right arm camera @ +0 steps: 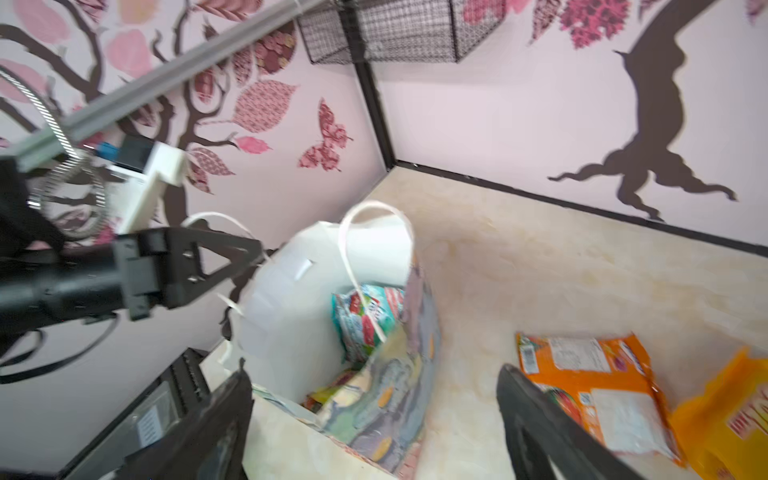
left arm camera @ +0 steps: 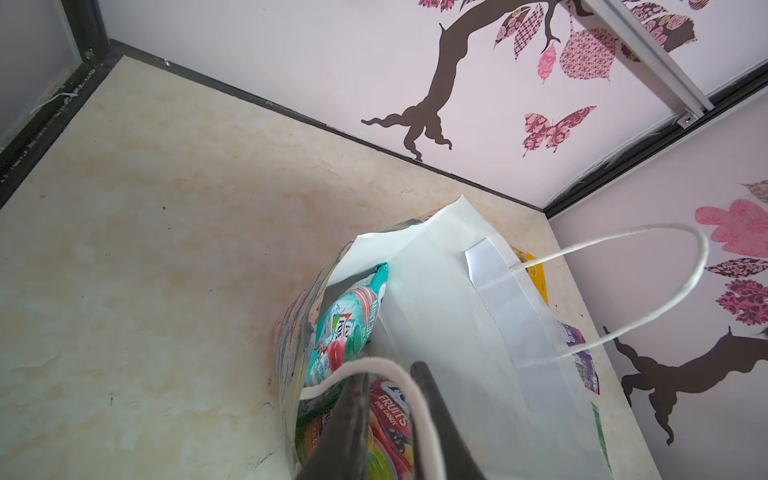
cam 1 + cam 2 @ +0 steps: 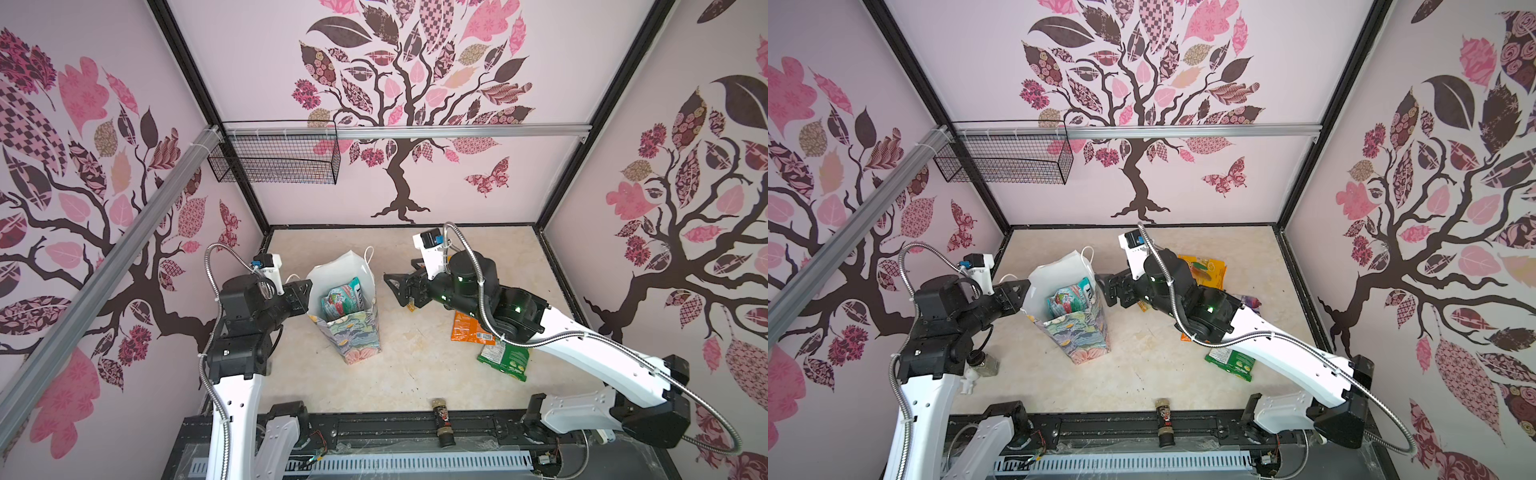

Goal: Place the snacks into the paper bag
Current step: 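Withdraw the right gripper from the bag back toward the snack pile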

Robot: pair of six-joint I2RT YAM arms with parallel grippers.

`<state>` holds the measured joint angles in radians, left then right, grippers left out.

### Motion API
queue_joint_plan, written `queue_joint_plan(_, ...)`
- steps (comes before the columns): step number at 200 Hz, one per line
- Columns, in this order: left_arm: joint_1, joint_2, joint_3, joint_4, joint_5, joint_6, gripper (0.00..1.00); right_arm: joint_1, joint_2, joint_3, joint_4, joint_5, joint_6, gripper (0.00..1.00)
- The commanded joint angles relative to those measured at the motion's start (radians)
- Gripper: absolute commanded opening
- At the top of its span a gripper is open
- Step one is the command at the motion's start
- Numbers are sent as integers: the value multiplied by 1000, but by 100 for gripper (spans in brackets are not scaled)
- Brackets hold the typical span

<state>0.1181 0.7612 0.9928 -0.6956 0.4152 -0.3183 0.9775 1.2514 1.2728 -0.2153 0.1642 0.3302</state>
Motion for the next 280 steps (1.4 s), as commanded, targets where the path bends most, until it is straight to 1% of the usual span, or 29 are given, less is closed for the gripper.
queue_joint_plan(1,3,-9,32,-16,-15,2,22,-30,-111,-144,87,84,67,100)
queue_joint_plan(19,3,-13,32,-34,-31,11,23,-94,-152,-214,63,101,59,99)
queue_joint_plan(37,3,-12,37,-43,-44,17,23,-148,-164,-227,6,188,86,99)
queue_joint_plan(56,2,3,56,-48,-44,12,23,-163,-155,-280,45,266,72,99)
queue_joint_plan(71,2,6,52,-41,-11,13,23,-208,-112,-294,38,251,87,99)
queue_joint_plan(88,3,-2,29,-15,-10,-1,23,-257,-56,-301,36,226,104,99)
queue_joint_plan(103,3,5,33,-31,-10,11,23,-287,-16,-298,8,240,111,100)
queue_joint_plan(112,3,9,36,-42,-14,17,23,-300,-2,-293,-23,282,120,99)
queue_joint_plan(123,3,6,35,-44,-24,21,23,-308,-2,-298,-53,391,149,100)
queue_joint_plan(129,3,5,34,-41,-30,19,23,-312,-13,-320,-47,447,154,99)
queue_joint_plan(136,2,5,31,-38,-32,19,24,-332,-31,-355,-25,471,156,100)
queue_joint_plan(143,2,9,30,-35,-32,19,24,-379,-53,-389,-15,439,174,99)
queue_joint_plan(165,3,17,33,-29,-29,13,24,-571,-133,-511,35,225,240,100)
queue_joint_plan(177,2,22,30,-26,-23,18,24,-638,-171,-567,63,167,254,100)
queue_joint_plan(188,3,29,34,-33,-31,27,25,-675,-186,-591,62,142,257,99)
queue_joint_plan(205,3,44,47,-52,-55,45,25,-688,-175,-597,30,154,234,99)
queue_joint_plan(219,3,53,48,-45,-53,47,26,-693,-148,-601,6,155,215,100)
queue_joint_plan(252,3,66,40,-14,-25,32,26,-698,-72,-590,-18,44,178,100)
queue_joint_plan(280,2,64,41,-12,-16,27,26,-698,-14,-548,-68,-11,136,98)
